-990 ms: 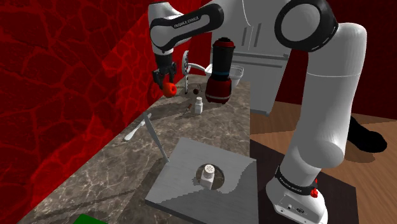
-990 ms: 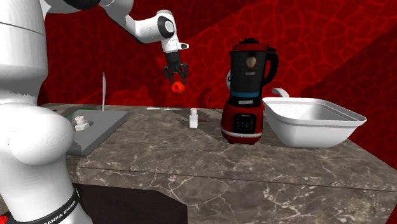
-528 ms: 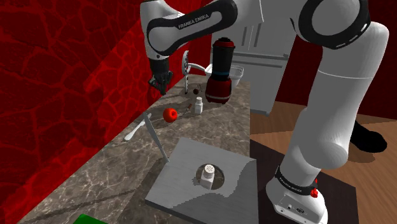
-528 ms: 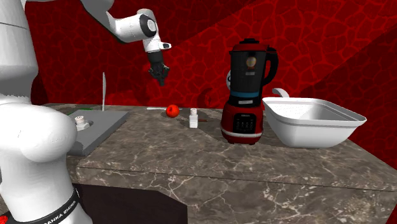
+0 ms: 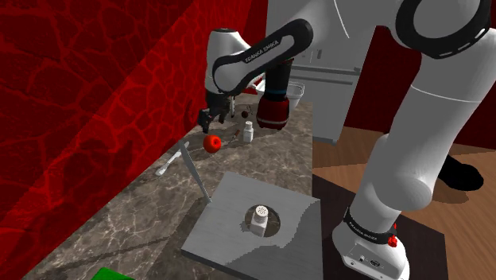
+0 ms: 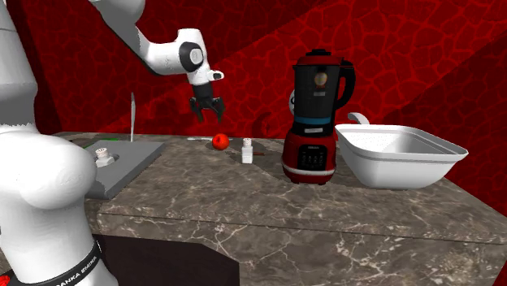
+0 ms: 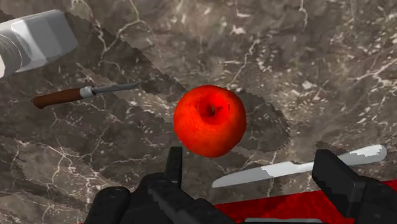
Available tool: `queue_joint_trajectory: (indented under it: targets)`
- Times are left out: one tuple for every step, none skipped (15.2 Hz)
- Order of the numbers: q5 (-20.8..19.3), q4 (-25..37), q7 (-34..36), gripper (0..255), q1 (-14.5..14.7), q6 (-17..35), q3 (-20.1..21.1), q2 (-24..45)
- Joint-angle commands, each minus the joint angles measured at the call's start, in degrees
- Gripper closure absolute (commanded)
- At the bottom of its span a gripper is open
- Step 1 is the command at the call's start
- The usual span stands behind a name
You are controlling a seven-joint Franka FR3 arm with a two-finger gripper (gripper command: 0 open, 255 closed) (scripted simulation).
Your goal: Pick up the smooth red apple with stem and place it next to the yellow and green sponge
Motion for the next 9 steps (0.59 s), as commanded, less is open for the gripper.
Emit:
queue_joint_trajectory:
  targets:
    - [3.2,-6.1,-4.2,0,-0.7,9.1,-1.0,-0.8]
    - [5.5,-8.8,-6.9,0,-0.9,13.4,-1.6,-0.8]
    - [8.5,-11.2,-10.2,0,-1.0,17.7,-2.0,-0.5]
    - [12.4,-13.3,-14.4,0,-0.9,21.9,-2.5,0.2]
    - [17.0,-14.9,-19.1,0,-0.7,25.4,-2.9,1.0]
    - [17.4,-14.7,-19.4,0,-0.7,26.1,-2.8,1.9]
    - [17.8,-14.4,-19.7,0,-0.7,26.7,-2.7,2.8]
    - [18.3,-14.2,-20.0,0,-0.7,27.3,-2.6,3.6]
    - [18.7,-14.0,-20.4,0,-0.7,27.9,-2.5,4.5]
